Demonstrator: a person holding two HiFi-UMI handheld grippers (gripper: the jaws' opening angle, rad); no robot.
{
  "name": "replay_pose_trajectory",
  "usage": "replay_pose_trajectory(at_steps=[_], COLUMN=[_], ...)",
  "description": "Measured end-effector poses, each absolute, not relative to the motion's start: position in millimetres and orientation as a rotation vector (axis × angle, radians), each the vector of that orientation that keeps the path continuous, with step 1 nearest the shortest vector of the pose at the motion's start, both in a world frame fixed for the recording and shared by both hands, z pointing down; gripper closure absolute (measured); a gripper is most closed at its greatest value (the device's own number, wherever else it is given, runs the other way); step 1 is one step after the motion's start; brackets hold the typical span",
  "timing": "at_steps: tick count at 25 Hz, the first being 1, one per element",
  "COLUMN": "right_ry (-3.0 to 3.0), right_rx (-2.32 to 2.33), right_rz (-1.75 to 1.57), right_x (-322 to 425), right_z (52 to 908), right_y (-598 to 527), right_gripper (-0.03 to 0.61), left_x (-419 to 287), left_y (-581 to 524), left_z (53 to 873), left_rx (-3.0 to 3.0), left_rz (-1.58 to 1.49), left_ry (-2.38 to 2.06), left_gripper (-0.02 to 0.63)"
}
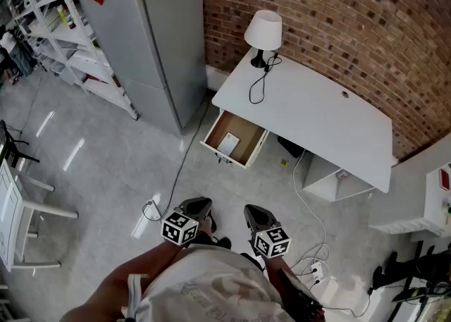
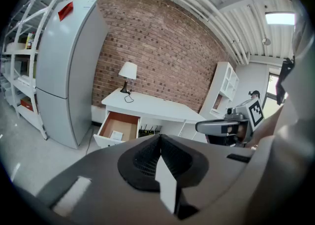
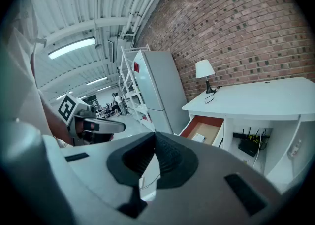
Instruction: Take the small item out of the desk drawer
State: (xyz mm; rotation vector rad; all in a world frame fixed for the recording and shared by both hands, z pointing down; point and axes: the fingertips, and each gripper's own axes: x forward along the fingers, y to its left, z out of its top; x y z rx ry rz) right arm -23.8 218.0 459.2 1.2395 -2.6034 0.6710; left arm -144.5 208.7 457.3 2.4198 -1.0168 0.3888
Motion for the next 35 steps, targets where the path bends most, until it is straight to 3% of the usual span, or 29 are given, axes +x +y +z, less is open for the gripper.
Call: replay_pose_trajectory(at_steps=[35], right_ry=[-2.56], right_rx=[1.312], right_rz=[0.673], right_x=[3], right_z=[451], right_y=[217], right_gripper=[0.572], left_x=[-139], left_y=[186], left_z=[438], left_rx=[2.409], left_rz=[0.314], left_ry=[-1.08], left_gripper=[0.607])
